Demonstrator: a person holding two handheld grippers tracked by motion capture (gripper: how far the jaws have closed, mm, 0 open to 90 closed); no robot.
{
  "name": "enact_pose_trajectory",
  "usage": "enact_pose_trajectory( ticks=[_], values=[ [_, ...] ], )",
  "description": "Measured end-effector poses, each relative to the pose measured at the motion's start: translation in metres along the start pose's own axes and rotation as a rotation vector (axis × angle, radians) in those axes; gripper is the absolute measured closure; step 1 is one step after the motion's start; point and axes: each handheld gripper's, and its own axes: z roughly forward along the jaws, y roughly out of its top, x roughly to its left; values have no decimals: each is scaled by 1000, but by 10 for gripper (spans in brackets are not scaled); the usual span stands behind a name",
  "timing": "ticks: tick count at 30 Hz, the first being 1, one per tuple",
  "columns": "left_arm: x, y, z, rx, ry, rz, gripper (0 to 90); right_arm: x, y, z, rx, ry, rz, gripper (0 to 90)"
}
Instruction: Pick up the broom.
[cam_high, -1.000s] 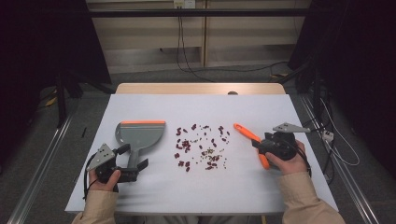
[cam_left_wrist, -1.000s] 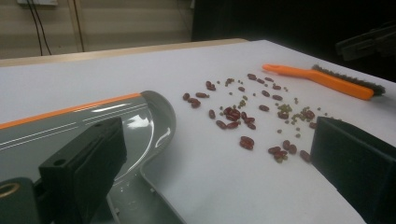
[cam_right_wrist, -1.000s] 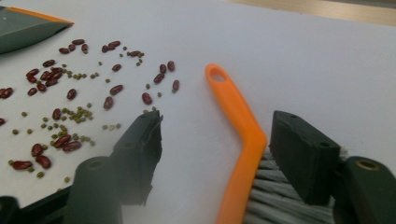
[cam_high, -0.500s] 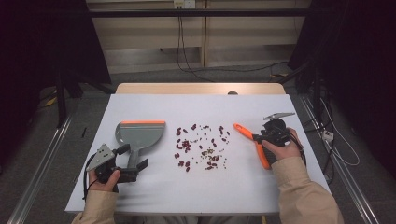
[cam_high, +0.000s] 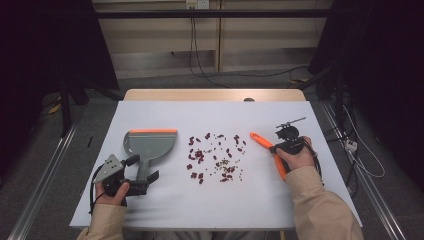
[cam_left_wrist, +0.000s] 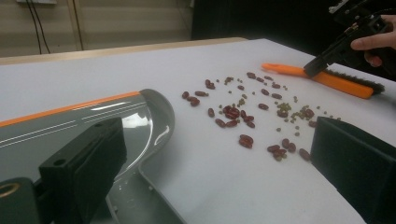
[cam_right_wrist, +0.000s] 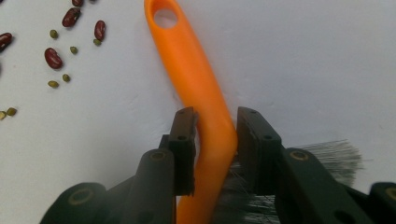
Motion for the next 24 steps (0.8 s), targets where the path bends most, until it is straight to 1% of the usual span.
enact_pose_trajectory(
  ticks=[2, 3, 4, 5, 6, 7, 10, 11, 13, 14, 16, 17, 19, 22, 24],
  values=[
    [0, 0, 0, 0, 0, -1, 35, 1, 1, 0, 10, -3, -2, 680],
    [0, 0, 0, 2, 1, 1, 35, 2, 3, 4, 42, -14, -16, 658],
    [0, 0, 0, 3, 1, 1, 35, 2, 3, 4, 42, -14, -16, 658],
    [0, 0, 0, 4, 1, 2, 35, 3, 8, 7, 81, -18, -23, 660],
    [0, 0, 0, 4, 2, 3, 35, 3, 8, 7, 81, -18, -23, 660],
    [0, 0, 0, 3, 1, 6, 36, 2, 10, 7, 96, -16, -23, 663],
    [0, 1, 0, 2, 0, 10, 36, 1, 14, 8, 123, -6, -3, 688],
    [0, 1, 1, 1, 0, 7, 36, -2, 14, 9, 120, 7, 14, 696],
    [0, 1, 2, 1, -2, 9, 36, -3, 14, 9, 121, 12, 22, 697],
    [-1, 1, 2, 1, -2, 11, 36, -2, 14, 9, 122, 10, 11, 697],
    [-1, 2, 3, -7, -2, 8, 36, -2, 13, 9, 118, 14, 7, 699],
    [-1, 2, 3, -13, -2, 9, 36, -5, 12, 8, 105, 28, 16, 699],
    [-2, 3, 5, -16, -1, 7, 35, -6, 11, 8, 99, 37, 19, 700],
    [-3, 5, 6, -16, -6, 15, 36, -5, 11, 7, 84, 35, 9, 701],
    [-3, 5, 7, -18, -9, 15, 36, -7, 11, 6, 61, 46, 25, 700]
  ],
)
